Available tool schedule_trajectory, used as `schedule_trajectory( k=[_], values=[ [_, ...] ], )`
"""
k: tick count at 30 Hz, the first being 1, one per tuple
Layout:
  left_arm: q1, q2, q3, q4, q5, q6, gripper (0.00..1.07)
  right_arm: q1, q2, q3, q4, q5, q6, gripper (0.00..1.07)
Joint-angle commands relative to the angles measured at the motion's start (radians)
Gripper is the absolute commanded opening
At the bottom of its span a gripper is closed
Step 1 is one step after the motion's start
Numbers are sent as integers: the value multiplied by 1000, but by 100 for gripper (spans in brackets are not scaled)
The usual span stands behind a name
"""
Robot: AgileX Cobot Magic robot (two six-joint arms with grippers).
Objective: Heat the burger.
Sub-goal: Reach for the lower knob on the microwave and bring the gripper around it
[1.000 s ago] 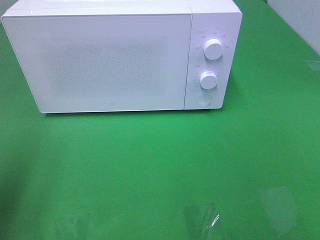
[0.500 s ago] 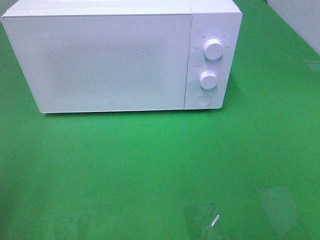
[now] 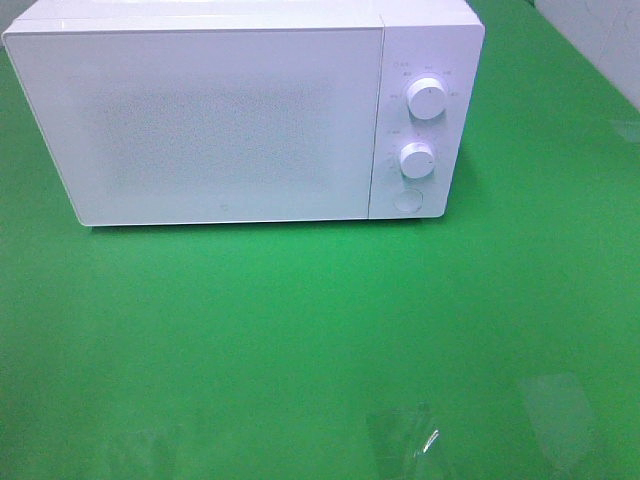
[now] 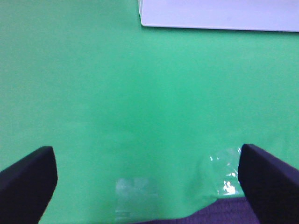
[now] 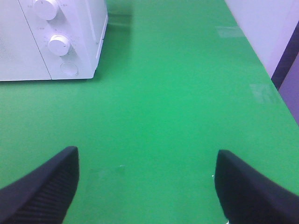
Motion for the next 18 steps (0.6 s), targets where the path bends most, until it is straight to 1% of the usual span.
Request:
schedule_trajectory(
  k=[1, 2, 3, 4, 5, 6, 18],
  values=[
    [48, -138, 4, -7, 2, 5, 101, -4, -27, 0, -2, -11, -6, 76],
    [48, -138, 4, -7, 2, 5, 101, -4, -27, 0, -2, -11, -6, 76],
    [81, -195, 4, -6, 1, 5, 101, -4, -27, 0, -2, -11, -6, 76],
    [81, -195, 4, -6, 1, 5, 101, -4, -27, 0, -2, -11, -6, 76],
    [105, -240, 4, -6, 1, 5, 101, -4, -27, 0, -2, -11, -6, 76],
    [110, -253, 4, -4, 1, 5, 101, -4, -27, 0, -2, -11, -6, 76],
    [114, -241, 6, -4, 1, 5, 101, -4, -27, 0, -2, -11, -6, 76]
  ],
)
